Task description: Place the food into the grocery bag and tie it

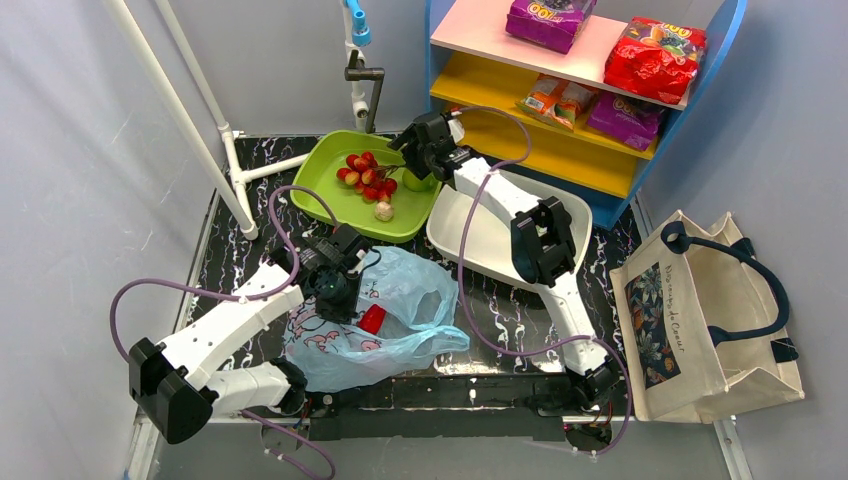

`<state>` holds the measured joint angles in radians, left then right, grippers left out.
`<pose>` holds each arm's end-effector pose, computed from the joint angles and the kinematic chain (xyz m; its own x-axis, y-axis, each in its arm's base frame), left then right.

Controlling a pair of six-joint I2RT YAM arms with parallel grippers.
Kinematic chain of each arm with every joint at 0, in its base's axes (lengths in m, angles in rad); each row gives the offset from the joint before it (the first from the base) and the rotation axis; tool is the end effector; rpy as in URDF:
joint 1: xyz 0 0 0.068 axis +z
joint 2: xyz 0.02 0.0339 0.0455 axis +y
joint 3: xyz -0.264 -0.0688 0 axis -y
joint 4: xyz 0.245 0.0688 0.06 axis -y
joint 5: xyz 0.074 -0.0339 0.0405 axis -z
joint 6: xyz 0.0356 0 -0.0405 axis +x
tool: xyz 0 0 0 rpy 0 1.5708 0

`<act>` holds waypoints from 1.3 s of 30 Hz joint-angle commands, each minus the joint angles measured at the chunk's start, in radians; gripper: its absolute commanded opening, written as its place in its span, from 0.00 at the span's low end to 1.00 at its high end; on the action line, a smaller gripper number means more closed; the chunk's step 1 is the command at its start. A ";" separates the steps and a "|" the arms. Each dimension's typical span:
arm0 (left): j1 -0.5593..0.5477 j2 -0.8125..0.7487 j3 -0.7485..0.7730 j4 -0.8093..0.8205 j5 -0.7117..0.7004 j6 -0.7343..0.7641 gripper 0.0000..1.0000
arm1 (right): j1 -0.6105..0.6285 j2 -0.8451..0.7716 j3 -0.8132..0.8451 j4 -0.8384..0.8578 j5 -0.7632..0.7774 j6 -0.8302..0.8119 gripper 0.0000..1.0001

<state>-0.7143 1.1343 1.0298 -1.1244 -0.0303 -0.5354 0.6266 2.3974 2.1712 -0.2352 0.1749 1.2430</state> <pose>0.1481 -0.1270 0.2836 -0.9424 0.1421 -0.3029 0.1934 0.9701 -0.1465 0.4605 0.3258 0.2473 -0.5433 0.7576 -0.3616 0.1961 0.5334 0.8228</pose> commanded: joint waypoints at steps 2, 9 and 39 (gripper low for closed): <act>0.008 0.007 0.029 -0.036 -0.025 0.019 0.00 | 0.006 0.043 0.038 -0.028 0.073 0.054 0.77; 0.009 0.017 0.028 -0.038 -0.031 0.022 0.00 | 0.013 0.091 0.076 -0.042 0.079 0.094 0.77; 0.054 0.095 0.075 -0.063 -0.051 0.070 0.00 | 0.008 0.230 0.202 0.179 0.028 -0.025 0.01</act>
<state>-0.6689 1.2224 1.0725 -1.1568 -0.0711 -0.4816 0.6746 2.6377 2.3978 -0.1787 0.2790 1.3155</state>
